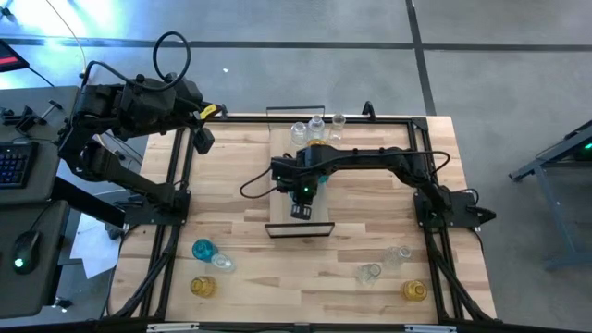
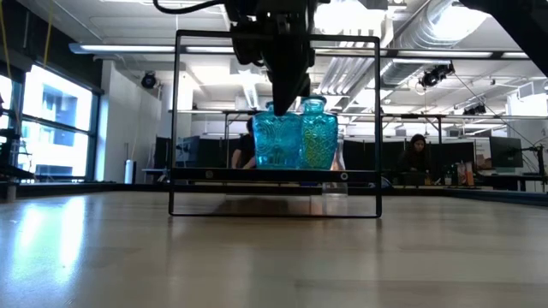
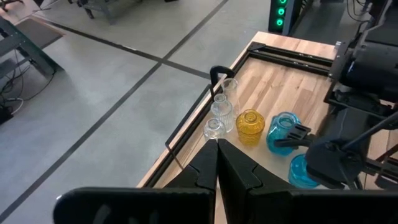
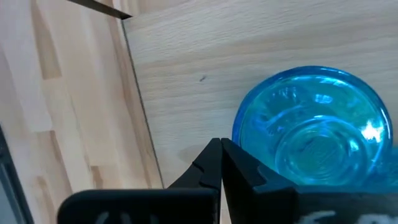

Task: Sort vases onto shelf
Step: Put the right blue flower vase on the shelf aligned with the other blue flower vase

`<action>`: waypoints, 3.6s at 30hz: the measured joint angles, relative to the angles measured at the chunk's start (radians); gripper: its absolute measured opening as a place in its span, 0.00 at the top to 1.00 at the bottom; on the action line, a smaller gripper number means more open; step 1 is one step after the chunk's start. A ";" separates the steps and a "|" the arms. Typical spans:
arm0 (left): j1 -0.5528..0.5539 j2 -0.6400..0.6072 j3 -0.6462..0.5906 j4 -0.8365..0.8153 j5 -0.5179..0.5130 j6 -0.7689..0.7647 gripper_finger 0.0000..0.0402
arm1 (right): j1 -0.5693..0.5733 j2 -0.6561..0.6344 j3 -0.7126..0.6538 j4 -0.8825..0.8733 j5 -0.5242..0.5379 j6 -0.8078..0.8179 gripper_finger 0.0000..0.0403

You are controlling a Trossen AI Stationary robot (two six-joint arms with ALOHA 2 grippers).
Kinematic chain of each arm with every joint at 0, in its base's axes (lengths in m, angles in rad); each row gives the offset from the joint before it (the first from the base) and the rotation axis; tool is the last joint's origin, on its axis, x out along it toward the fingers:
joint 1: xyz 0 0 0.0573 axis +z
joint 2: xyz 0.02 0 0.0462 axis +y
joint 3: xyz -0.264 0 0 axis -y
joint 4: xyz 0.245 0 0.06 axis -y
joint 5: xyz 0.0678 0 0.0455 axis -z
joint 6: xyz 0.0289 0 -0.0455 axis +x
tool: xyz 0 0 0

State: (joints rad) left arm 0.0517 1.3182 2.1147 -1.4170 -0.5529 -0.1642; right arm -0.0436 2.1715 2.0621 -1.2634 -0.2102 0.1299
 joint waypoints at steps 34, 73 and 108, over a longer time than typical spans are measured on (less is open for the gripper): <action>0.000 0.000 0.000 0.016 0.000 -0.016 1.00 | 0.043 0.000 0.001 -0.093 0.098 0.032 1.00; 0.000 0.000 0.000 0.024 0.054 -0.017 1.00 | 0.042 0.000 0.001 0.068 -0.083 0.062 1.00; 0.000 0.000 0.000 0.023 0.080 -0.027 1.00 | -0.042 0.000 0.001 0.160 0.089 0.000 1.00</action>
State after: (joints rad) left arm 0.0517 1.3185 2.1147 -1.3941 -0.4732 -0.1909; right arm -0.0853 2.1719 2.0632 -1.1030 -0.1217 0.1299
